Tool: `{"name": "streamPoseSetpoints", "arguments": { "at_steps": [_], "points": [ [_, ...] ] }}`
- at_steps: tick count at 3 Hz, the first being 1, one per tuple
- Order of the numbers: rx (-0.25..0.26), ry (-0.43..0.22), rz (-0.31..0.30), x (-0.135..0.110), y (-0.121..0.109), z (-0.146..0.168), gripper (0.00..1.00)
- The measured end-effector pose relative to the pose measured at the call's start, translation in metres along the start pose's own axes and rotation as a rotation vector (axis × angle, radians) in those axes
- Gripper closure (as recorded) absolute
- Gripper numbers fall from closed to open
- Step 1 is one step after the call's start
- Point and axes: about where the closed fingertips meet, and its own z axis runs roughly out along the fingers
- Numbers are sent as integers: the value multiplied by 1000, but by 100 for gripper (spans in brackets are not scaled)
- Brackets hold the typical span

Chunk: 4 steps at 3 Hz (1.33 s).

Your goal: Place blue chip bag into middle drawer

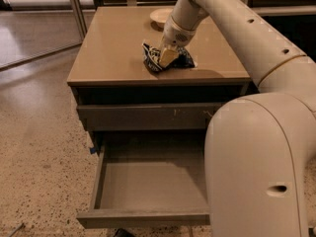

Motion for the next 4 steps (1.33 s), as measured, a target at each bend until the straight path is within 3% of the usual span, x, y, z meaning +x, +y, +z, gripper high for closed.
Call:
{"name": "streamPoseSetpoints", "arguments": {
  "at_steps": [1,2,3,4],
  "points": [
    [0,0,0,0,0,0,100],
    [0,0,0,0,0,0,100],
    [-11,-84,-42,-19,13,-11,100],
    [29,-139,-89,-42,43,-50,100]
  ]
}}
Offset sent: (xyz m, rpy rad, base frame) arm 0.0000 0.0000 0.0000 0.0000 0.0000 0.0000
